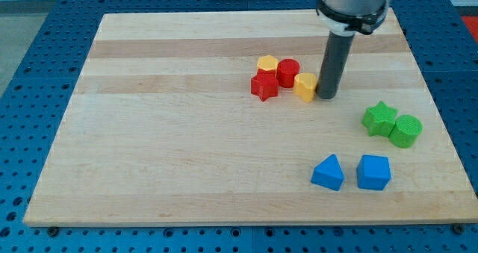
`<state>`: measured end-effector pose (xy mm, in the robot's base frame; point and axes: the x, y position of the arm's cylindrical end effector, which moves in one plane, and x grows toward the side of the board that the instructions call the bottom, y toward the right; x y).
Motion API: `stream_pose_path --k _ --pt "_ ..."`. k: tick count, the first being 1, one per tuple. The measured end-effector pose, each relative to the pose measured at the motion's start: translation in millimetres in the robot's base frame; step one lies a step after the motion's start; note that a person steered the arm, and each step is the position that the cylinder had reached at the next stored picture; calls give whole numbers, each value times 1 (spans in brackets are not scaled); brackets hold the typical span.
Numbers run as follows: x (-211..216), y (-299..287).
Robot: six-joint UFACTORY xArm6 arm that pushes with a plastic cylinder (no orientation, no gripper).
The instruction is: Slide the green circle at the top side of the blue cube
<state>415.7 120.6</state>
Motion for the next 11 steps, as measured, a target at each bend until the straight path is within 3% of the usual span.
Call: stream_pose_path --k 2,5,7,9,11 --pt "0 -14" --pt "2 95" --pt "42 139" --pt "78 141" --pt "84 105"
